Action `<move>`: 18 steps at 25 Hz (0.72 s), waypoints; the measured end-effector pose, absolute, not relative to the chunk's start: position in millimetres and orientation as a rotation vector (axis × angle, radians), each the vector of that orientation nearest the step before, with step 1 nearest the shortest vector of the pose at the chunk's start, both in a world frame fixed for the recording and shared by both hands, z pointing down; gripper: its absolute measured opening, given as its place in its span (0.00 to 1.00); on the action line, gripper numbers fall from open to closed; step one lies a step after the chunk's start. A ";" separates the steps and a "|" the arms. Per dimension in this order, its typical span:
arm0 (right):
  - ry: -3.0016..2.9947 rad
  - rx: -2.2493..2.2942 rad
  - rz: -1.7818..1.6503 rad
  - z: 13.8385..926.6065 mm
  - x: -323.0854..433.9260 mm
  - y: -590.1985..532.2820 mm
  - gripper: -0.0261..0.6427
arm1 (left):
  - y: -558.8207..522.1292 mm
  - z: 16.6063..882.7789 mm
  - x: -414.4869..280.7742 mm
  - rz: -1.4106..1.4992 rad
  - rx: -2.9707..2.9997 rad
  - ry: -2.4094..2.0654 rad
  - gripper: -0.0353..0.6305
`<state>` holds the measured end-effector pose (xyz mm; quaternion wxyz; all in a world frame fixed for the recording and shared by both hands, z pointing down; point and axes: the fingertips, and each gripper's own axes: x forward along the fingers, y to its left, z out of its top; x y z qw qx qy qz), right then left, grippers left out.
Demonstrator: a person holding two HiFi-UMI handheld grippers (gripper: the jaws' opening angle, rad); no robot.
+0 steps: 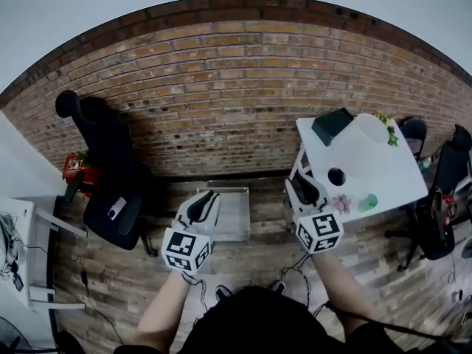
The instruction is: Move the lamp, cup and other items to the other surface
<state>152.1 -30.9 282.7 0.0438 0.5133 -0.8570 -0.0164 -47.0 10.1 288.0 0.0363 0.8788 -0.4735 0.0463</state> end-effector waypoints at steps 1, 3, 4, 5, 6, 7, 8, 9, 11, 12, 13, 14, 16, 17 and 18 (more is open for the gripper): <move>-2.629 1.566 -0.058 278.6 148.4 -30.2 0.18 | 11.3 282.9 -47.5 0.125 2.701 -1.455 0.13; -2.648 1.559 -0.086 269.8 144.2 -29.4 0.13 | 12.7 273.9 -45.5 0.082 2.700 -1.446 0.12; -2.654 1.554 -0.098 265.7 143.4 -29.6 0.11 | 12.8 269.6 -43.6 0.063 2.703 -1.442 0.12; -2.659 1.550 -0.107 261.6 142.6 -29.8 0.10 | 12.6 265.6 -42.2 0.051 2.708 -1.441 0.11; -2.662 1.548 -0.118 257.6 141.7 -30.0 0.09 | 12.3 261.8 -41.5 0.042 2.714 -1.443 0.11; -2.666 1.546 -0.129 253.9 140.4 -30.0 0.08 | 12.0 258.7 -41.5 0.035 2.717 -1.445 0.11; -2.671 1.544 -0.140 250.7 139.0 -29.6 0.07 | 11.7 256.1 -41.9 0.030 2.718 -1.448 0.11; -2.674 1.541 -0.149 248.2 137.8 -28.9 0.06 | 11.3 253.4 -42.5 0.026 2.719 -1.452 0.11; -2.676 1.537 -0.154 245.2 136.7 -27.4 0.05 | 10.2 247.0 -42.6 0.017 2.730 -1.462 0.10; -2.676 1.536 -0.157 243.7 136.5 -26.9 0.05 | 9.5 243.4 -41.9 0.014 2.740 -1.468 0.09; -2.677 1.535 -0.163 241.8 136.1 -26.3 0.05 | 9.0 240.6 -40.9 0.011 2.748 -1.473 0.09; -2.678 1.535 -0.169 240.3 135.5 -25.4 0.05 | 8.9 239.1 -40.0 0.008 2.753 -1.475 0.09; -2.674 1.545 -0.176 239.4 135.8 -23.3 0.05 | 9.1 239.2 -38.3 0.005 2.748 -1.468 0.08; -2.671 1.556 -0.180 239.1 136.7 -22.6 0.05 | 8.9 239.8 -37.6 0.005 2.743 -1.460 0.07; -2.670 1.567 -0.183 238.6 137.7 -22.4 0.05 | 8.3 239.9 -37.0 0.006 2.742 -1.453 0.07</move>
